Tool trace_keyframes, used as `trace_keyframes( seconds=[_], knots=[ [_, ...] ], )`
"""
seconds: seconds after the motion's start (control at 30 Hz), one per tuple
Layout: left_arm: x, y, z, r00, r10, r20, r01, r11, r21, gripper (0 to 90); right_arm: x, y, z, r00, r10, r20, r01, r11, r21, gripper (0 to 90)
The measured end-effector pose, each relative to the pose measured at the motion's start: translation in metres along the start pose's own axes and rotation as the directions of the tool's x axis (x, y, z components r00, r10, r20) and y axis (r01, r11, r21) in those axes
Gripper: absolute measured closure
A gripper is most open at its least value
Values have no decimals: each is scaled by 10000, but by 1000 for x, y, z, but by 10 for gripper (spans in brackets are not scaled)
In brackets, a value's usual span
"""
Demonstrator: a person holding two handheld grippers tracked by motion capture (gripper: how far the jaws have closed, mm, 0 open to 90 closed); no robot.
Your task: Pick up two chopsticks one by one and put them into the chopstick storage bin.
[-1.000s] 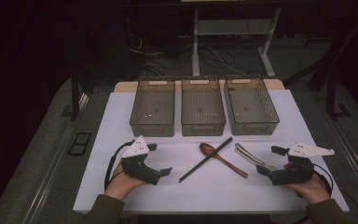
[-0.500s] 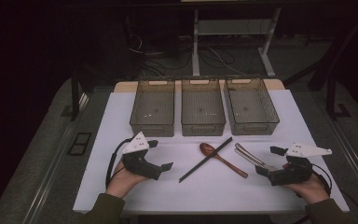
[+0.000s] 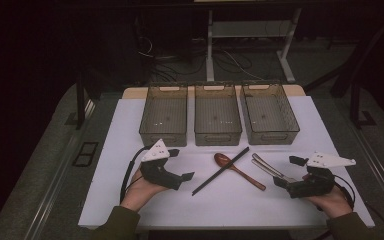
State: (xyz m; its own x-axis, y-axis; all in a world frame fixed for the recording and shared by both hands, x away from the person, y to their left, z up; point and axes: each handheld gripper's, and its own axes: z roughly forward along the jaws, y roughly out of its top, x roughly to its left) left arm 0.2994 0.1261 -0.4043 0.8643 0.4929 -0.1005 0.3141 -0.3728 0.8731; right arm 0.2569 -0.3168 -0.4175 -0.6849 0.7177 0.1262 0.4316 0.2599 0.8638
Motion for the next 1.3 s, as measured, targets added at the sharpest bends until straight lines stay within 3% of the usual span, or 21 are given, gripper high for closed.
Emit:
trace_keyframes(
  seconds=[0.2,0.8,1.13,1.3],
  knots=[
    [-1,5,9,9998,115,142,-116,9999,51,61,0,-2,2,9999,93,-47,-93,9999,-119,19],
    [-3,21,33,9989,30,471,-23,9999,-157,95,3,-5,11,10000,-32,-63,34,9998,208,19],
    [-7,33,54,9977,2,684,6,9999,-112,151,1,-5,9,10000,17,16,-18,9999,152,19],
    [-11,32,66,9980,50,632,-51,10000,9,261,1,-5,8,10000,51,34,-51,9999,104,19]
  ],
)
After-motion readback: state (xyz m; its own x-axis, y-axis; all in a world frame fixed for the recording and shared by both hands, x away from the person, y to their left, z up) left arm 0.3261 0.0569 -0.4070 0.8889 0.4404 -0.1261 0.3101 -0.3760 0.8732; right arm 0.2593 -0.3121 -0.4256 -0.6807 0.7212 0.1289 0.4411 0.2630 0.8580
